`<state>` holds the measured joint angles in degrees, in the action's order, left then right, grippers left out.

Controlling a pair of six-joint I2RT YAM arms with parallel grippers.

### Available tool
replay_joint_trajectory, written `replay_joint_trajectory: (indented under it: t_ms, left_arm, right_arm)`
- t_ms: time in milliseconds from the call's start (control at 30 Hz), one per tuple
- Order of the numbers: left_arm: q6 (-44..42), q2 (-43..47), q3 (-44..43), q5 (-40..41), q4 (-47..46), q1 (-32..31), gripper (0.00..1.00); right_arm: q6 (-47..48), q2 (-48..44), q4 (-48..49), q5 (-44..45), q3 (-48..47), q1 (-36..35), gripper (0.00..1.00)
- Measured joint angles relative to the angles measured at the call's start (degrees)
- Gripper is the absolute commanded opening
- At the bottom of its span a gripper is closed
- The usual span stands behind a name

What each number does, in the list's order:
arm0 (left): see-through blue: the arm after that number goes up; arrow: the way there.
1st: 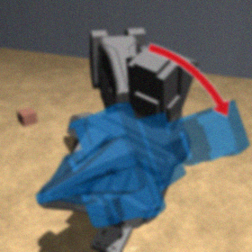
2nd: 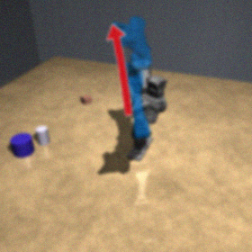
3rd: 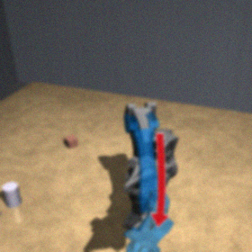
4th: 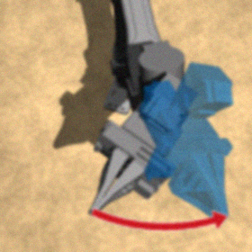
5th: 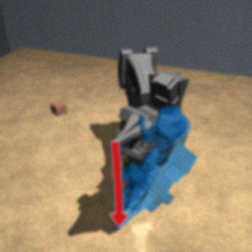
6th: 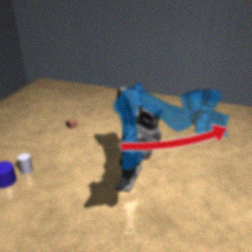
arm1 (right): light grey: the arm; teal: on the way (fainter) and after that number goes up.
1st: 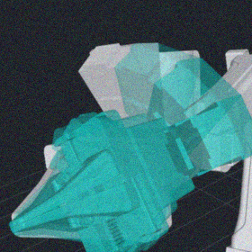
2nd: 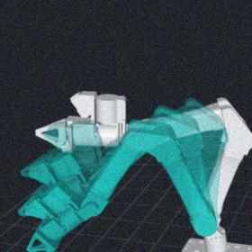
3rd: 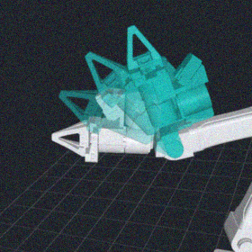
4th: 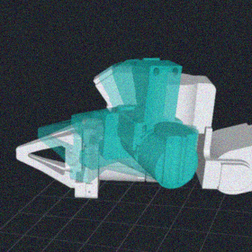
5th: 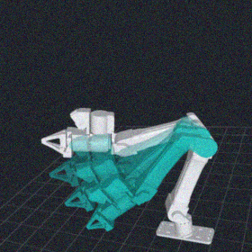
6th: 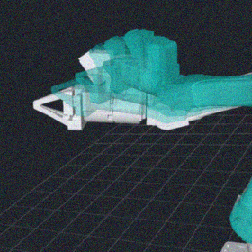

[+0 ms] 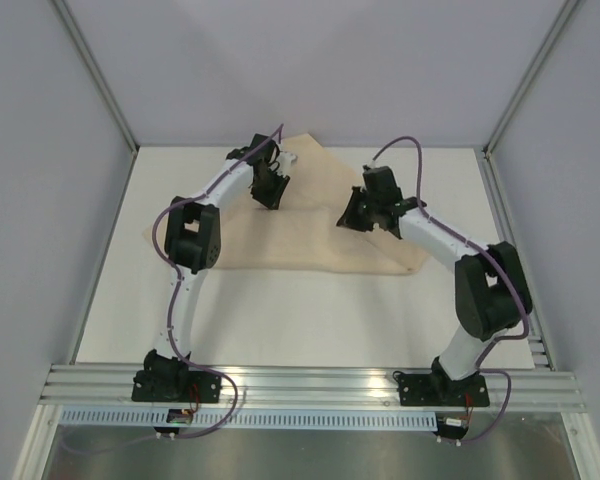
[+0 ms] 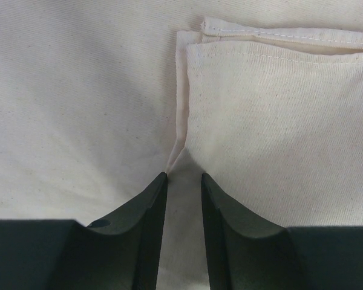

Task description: Prepare the surgical pack

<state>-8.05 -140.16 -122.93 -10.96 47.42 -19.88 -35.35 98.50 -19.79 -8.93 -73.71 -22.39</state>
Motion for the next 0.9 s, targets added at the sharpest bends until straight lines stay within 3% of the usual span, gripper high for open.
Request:
replay_joint_trajectory:
  t_ms: [100, 267, 500, 733, 900]
  left_arm:
    - [0.26, 0.0, 0.02, 0.13, -0.04, 0.0, 0.38]
    - [0.98, 0.24, 0.59, 0.15, -0.46, 0.0, 0.38]
    - [1.38, 0.46, 0.92, 0.37, -0.74, 0.0, 0.38]
    - [1.33, 0.55, 0.96, 0.81, -0.74, -0.02, 0.38]
    - [1.33, 0.63, 0.98, 0.81, -0.7, -0.02, 0.39]
  right_arm:
    - [-1.22, 0.96, 2.16, -1.86, 8.24, -1.46, 0.01]
    - [-3.76, 8.17, 6.62, -3.82, 12.5, -1.01, 0.0]
    - [-5.92, 4.07, 11.91, -1.68, 18.8, -0.79, 0.0]
    - [-3.63, 0.44, 2.25, 2.78, 14.64, -1.2, 0.01]
    - [-3.74, 0.61, 3.21, 3.21, 11.61, -2.99, 0.01]
